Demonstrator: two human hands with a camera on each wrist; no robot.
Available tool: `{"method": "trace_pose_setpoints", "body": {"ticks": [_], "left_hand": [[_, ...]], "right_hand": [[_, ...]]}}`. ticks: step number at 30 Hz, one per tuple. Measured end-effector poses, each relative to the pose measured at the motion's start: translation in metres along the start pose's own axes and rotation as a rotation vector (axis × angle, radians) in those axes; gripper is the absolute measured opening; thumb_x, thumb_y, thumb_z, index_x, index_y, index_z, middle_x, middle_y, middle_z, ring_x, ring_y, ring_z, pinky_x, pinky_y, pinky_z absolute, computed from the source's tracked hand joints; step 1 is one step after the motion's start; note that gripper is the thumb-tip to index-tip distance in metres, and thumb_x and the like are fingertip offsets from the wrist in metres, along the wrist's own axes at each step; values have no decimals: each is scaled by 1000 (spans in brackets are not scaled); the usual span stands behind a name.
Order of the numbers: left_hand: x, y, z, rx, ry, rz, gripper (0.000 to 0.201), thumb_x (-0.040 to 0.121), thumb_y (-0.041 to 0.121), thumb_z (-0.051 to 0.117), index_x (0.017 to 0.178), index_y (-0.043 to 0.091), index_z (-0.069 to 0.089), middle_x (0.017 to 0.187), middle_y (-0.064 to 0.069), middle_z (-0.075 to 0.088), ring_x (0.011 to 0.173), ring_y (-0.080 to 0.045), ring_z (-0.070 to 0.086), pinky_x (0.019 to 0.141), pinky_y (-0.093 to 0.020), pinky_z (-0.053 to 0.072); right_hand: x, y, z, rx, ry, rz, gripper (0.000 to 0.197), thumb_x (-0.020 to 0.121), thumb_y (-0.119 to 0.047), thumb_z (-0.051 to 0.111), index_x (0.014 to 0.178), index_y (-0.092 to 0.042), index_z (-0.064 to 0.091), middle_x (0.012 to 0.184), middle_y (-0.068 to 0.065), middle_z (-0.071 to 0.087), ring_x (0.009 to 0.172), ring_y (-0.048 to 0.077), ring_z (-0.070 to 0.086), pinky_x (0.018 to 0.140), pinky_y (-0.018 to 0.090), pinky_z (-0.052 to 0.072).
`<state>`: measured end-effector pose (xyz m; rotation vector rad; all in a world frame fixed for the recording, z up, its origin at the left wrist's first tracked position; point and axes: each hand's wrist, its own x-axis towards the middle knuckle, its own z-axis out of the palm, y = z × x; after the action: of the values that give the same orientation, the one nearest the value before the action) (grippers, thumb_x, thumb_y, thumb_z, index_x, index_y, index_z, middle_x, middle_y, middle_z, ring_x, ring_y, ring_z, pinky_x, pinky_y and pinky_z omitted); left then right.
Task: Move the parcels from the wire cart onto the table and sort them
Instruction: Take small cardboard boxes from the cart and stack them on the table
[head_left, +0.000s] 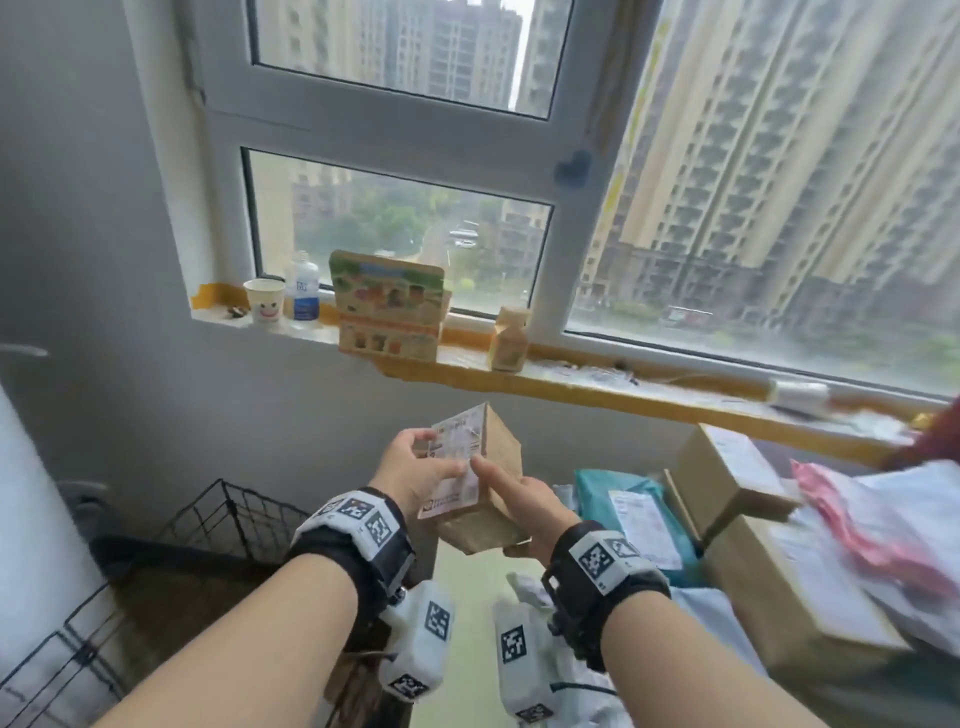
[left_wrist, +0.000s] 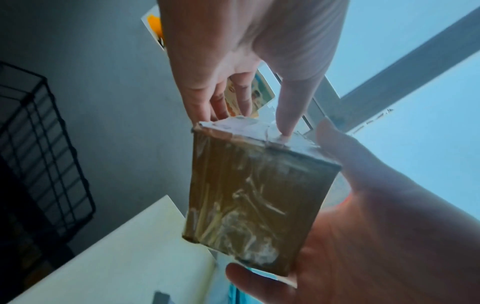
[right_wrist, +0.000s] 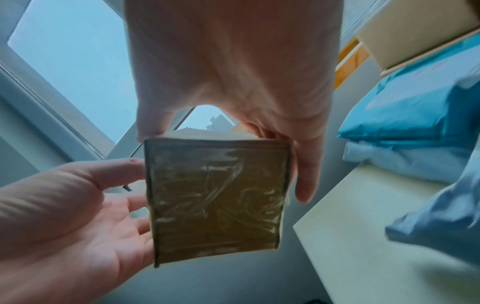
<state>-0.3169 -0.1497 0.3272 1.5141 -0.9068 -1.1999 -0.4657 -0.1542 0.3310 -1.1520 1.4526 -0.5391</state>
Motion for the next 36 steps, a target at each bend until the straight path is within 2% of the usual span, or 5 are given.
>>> {"method": "trace_pose_setpoints", "body": {"ticks": [6,8,17,21,36], "left_hand": [[10,9,96,-20,-122,-55,77,74,-10,69,140,12,35,124,-14,57,112,-30,59,94,-48,51],[14,12,128,-53,-153,-74,79,76,-15,64,144,6,30,129,-19,55,113,-33,59,93,-47,52],[38,-1,232,33,-270,-39,41,79,-20,52,112,1,64,114,-13,68,107,-27,65,97,-43,51],[54,-10,246,74,-268,-49,46,78,-18,56,120,0,60,117,-12,67,107,-26,65,96,-42,52],[56,-20,252,106,-237,-136,66,80,-2,68,140,1,41,132,-14,57,116,-26,59,100,-41,48]], "right_hand": [[19,21,-96,51,149,-38,77,55,-67,58,111,-14,66,105,9,72,97,26,68,96,45,51],[21,26,-125,73,202,-19,52,77,-59,49,98,-16,67,104,9,72,97,25,67,99,43,48],[61,59,-211,9,348,-68,32,96,-3,36,111,-4,64,103,13,66,90,28,65,81,35,52],[80,67,-217,25,359,-54,32,96,-4,36,104,-17,64,90,2,69,79,18,67,75,33,55],[82,71,-225,-278,475,-128,46,96,-21,47,141,-15,44,140,6,53,121,24,55,103,40,44]]}}
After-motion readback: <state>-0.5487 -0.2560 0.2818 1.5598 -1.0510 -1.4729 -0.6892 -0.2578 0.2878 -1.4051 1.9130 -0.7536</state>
